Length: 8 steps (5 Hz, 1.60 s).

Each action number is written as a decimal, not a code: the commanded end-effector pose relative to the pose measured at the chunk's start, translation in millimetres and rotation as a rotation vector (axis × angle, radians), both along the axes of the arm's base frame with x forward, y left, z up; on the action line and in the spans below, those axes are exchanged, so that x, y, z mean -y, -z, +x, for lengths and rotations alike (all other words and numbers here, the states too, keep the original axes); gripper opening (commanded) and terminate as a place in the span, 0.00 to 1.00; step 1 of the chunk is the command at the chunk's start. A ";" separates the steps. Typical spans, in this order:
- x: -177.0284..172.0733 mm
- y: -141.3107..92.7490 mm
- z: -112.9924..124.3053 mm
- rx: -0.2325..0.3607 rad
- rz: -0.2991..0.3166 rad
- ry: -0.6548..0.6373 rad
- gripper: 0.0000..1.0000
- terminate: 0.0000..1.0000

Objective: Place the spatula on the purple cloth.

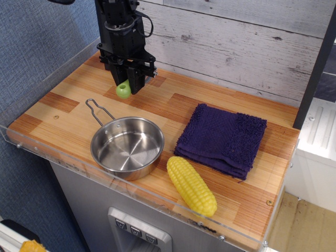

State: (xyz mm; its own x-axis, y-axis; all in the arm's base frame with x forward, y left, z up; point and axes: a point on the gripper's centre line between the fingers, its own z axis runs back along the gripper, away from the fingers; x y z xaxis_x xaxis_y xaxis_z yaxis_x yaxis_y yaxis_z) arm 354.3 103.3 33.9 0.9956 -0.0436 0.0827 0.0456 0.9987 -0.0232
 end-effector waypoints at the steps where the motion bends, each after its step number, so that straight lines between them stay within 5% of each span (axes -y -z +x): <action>1: 7.0 3.2 -1.3 0.006 -0.005 0.021 0.00 0.00; 2: 7.7 7.1 -3.3 -0.013 -0.009 0.012 1.00 0.00; 4: 4.9 -5.4 -8.3 -0.008 -0.007 -0.022 1.00 0.00; 6: 26.8 -90.5 -15.3 0.101 -0.009 -0.015 1.00 0.00; 8: 42.9 -139.8 -33.6 0.188 0.019 0.010 1.00 0.00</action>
